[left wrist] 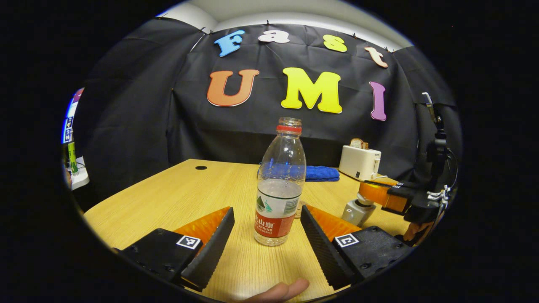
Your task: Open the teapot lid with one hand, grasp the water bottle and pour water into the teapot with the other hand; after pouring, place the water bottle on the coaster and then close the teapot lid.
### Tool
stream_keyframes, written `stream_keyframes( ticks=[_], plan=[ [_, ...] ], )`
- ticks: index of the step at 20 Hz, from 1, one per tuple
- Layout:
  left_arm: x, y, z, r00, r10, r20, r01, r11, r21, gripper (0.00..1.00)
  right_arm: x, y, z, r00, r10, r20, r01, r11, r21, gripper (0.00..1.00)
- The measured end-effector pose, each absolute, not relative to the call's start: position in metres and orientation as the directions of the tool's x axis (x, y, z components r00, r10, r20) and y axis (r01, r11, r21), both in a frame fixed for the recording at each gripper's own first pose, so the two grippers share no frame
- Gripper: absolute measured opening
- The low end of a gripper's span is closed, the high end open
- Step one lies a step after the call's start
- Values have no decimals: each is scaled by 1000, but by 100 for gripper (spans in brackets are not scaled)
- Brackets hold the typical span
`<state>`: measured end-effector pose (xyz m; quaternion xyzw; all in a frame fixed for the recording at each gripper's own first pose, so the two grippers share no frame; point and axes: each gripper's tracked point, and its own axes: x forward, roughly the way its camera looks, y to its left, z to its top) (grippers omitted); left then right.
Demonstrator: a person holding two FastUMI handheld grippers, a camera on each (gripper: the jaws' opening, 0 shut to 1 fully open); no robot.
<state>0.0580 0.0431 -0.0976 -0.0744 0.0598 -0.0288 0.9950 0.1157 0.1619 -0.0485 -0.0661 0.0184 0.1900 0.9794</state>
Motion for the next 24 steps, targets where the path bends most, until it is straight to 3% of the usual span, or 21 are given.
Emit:
stream_keyframes(
  ticks=[5,19,21,24],
  plan=[
    [83,42,-99,994,-58,-95,54,998,-44,100,108,148,-28,930,368,-29,-368,922,-121,2],
    [117,28,-78,995,-94,-14,93,992,-90,97,105,86,-27,954,294,-50,-298,951,-83,1],
    [119,30,-80,996,-81,-23,79,994,-81,81,102,79,-27,955,291,-51,-294,953,-71,2],
    [115,39,-80,997,-56,-56,52,997,-62,79,97,64,-25,959,281,-45,-283,957,-61,1]
  ],
)
